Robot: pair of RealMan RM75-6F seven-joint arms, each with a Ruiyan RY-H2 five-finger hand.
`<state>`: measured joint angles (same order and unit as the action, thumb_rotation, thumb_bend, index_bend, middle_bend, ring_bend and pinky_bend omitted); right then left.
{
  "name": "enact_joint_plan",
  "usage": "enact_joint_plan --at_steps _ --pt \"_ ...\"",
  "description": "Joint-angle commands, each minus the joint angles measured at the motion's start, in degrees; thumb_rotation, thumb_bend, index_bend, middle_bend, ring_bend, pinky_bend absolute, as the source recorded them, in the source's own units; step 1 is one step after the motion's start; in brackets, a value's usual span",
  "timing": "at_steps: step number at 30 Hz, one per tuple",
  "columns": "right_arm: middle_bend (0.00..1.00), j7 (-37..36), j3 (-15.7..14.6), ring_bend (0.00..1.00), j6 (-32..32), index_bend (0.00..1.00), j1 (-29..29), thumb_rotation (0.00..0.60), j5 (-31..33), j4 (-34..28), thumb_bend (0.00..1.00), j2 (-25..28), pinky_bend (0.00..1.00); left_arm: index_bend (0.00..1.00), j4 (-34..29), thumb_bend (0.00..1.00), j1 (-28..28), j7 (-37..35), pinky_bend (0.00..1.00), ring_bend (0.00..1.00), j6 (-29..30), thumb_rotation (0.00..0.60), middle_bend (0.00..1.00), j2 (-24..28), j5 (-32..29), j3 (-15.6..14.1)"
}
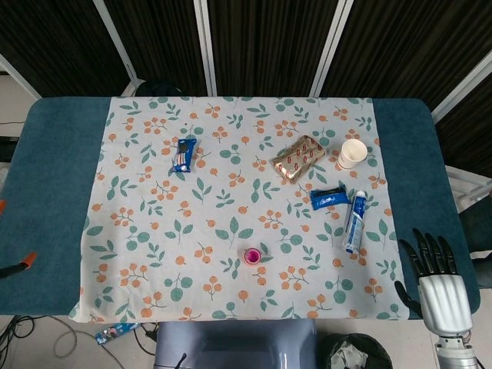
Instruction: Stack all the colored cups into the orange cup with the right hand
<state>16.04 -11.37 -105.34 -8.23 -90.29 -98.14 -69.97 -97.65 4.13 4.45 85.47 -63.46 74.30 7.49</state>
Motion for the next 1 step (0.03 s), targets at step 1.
enact_joint_plan --at_steps 1 --pt "0.0 -1.09 0.87 0.0 1.25 0.14 0.26 0.6 0.9 0.43 0.35 0.12 0.03 0.05 -0.07 0.12 0.05 0.27 0.0 0.0 0.02 0.6 0.0 -0.16 0.4 -0.21"
